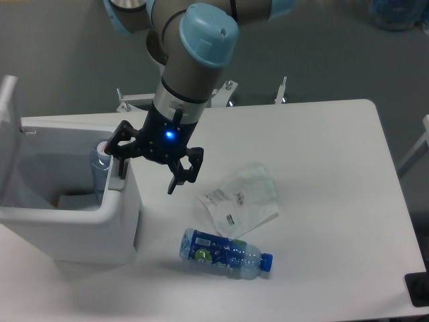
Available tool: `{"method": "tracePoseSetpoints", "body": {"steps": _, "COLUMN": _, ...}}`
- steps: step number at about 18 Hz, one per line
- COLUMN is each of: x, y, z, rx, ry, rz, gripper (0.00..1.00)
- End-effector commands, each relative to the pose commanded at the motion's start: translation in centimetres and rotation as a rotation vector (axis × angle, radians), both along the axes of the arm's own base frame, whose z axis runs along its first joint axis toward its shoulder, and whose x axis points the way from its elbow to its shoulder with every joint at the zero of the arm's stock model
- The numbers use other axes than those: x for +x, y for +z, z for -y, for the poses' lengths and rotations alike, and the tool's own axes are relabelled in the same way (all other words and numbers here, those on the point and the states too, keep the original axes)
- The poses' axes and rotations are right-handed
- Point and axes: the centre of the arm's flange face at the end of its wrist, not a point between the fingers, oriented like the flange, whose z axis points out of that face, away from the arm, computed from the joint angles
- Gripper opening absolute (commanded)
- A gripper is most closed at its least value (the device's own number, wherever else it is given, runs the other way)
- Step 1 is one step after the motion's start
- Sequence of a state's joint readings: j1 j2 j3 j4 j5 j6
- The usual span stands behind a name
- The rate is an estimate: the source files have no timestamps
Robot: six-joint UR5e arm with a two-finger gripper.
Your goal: Open the trash can
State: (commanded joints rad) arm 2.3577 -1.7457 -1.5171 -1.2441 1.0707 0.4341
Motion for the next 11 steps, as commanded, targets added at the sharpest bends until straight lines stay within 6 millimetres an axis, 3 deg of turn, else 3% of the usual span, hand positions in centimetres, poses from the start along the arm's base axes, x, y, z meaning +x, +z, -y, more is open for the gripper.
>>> {"method": "tracePoseSetpoints", "body": {"steps": 8, "x": -1.1, "y": 2.7, "z": 0.0, "rx": 0.038, "ry": 0.006, "rz": -0.044, "gripper": 1.00}}
{"method": "tracePoseSetpoints", "body": {"steps": 11, "x": -2.9, "y": 2.6, "z": 1.0, "rx": 0.038, "ry": 0.033, "rz": -0.053, "gripper": 1.00}}
